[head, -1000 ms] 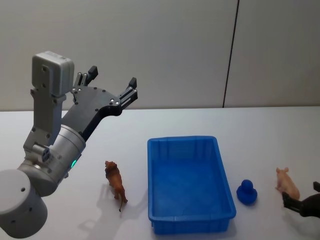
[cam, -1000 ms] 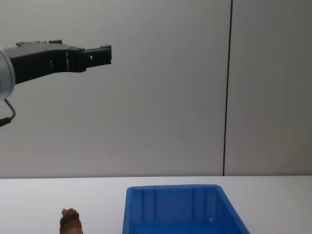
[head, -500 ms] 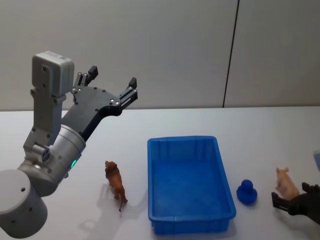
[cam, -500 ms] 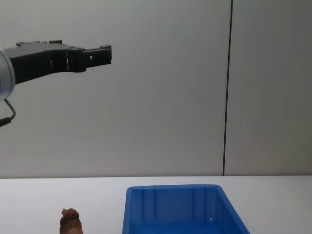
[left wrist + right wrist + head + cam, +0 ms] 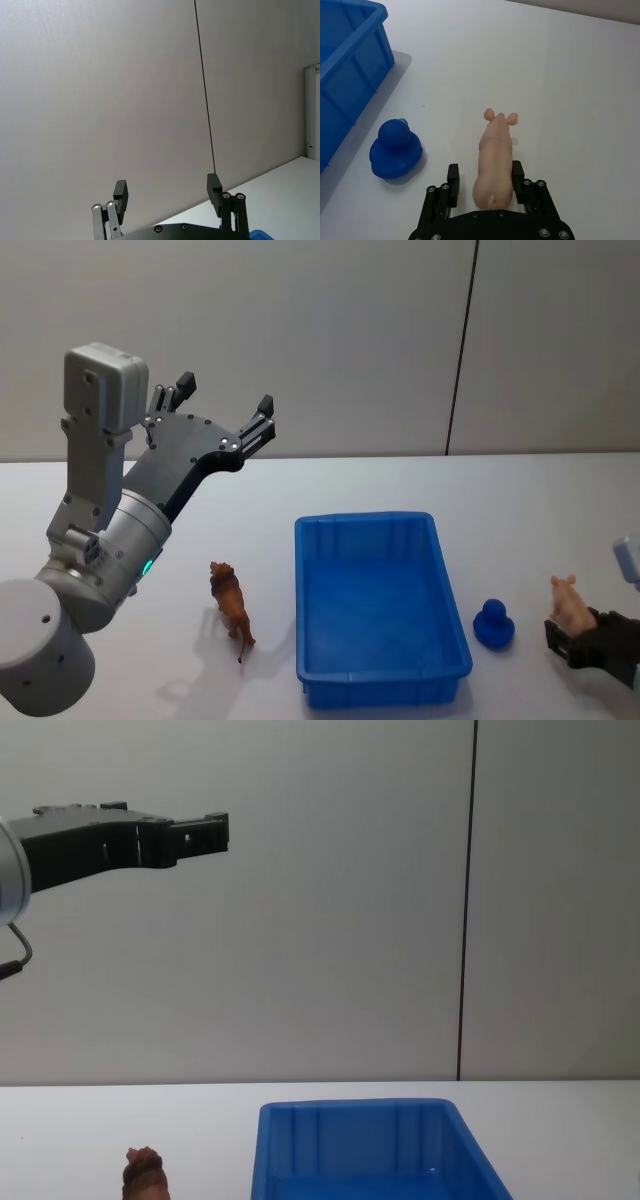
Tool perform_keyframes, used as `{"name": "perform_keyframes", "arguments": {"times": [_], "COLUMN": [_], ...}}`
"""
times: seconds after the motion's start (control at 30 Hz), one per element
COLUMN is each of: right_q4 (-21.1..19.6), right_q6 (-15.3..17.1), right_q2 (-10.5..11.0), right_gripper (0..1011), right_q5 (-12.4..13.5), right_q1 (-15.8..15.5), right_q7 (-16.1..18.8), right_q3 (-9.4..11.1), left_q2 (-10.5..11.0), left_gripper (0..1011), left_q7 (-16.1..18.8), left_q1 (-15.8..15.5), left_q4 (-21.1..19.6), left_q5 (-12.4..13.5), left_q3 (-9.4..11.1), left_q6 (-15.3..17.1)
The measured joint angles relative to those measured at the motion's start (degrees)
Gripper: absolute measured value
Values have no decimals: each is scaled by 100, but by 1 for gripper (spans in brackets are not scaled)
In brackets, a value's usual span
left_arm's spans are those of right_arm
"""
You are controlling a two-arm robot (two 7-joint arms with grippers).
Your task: Pick up the two dolls from the table and place them into the box.
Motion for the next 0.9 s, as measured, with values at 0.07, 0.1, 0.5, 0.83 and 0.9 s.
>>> {"name": "perform_keyframes", "arguments": {"times": [0.07, 0.1, 0.5, 0.83, 0.9], "right_q4": [8, 15, 19, -167, -202], "right_q6": [5, 9, -14, -327, -386], "right_q2": [-5, -12, -28, -12, -10], "right_gripper": [608, 549, 384, 384, 384], "right_q5": [-6, -13, -48, -154, -172], "right_q1": [8, 17, 40, 29, 30], "right_q7": [-1, -1, -30, -125, -126], "right_q3": [-5, -9, -19, 8, 11], "left_q2": [0, 0, 0, 0, 0], "left_gripper": [1001, 1001, 1001, 1001, 1001], "left_q7": [0, 0, 0, 0, 0], "left_q1": [0, 0, 0, 0, 0], "left_q4": [0, 0, 0, 0, 0], "left_q5": [0, 0, 0, 0, 0], "left_q3": [0, 0, 0, 0, 0], "left_q6": [0, 0, 0, 0, 0]}}
